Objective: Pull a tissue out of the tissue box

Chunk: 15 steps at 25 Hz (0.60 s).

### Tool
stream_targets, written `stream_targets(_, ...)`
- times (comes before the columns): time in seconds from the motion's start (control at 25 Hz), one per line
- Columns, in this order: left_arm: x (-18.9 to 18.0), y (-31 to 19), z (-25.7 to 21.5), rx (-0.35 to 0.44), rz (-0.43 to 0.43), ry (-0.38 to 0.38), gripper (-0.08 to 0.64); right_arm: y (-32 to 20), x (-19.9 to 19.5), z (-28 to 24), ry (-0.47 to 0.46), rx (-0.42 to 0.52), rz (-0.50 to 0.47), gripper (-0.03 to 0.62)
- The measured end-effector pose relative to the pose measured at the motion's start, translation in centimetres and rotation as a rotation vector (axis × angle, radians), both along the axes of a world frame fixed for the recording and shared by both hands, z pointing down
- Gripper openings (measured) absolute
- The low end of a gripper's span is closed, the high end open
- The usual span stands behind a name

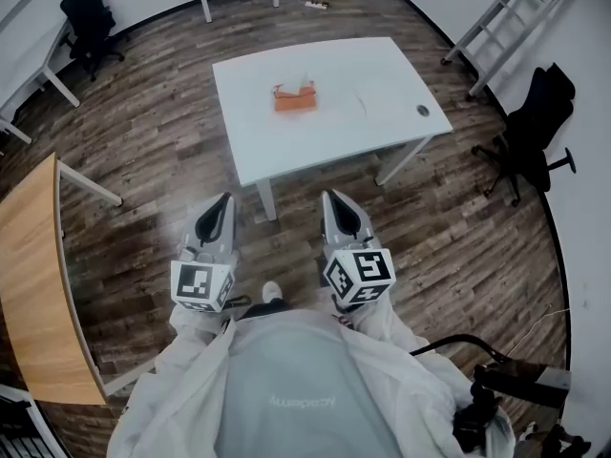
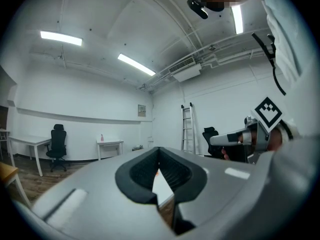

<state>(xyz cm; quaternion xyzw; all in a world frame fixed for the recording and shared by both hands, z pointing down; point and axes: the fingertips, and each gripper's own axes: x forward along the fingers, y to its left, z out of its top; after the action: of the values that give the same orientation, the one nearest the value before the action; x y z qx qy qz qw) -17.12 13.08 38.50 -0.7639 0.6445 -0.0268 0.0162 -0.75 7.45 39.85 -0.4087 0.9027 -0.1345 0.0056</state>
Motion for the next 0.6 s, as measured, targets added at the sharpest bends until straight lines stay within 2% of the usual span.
stream_targets(0.32,-4.5,-2.9,0.5,0.000,0.022,0.017,0.000,-2.8,-4.1,0.2,0.032,0.009,0.037,0.000)
stream_targets(0.6,-6.8,-4.8,1.1,-0.002,0.042,0.030,0.000,-4.7,-6.0,0.1,0.031,0.004,0.068,0.000)
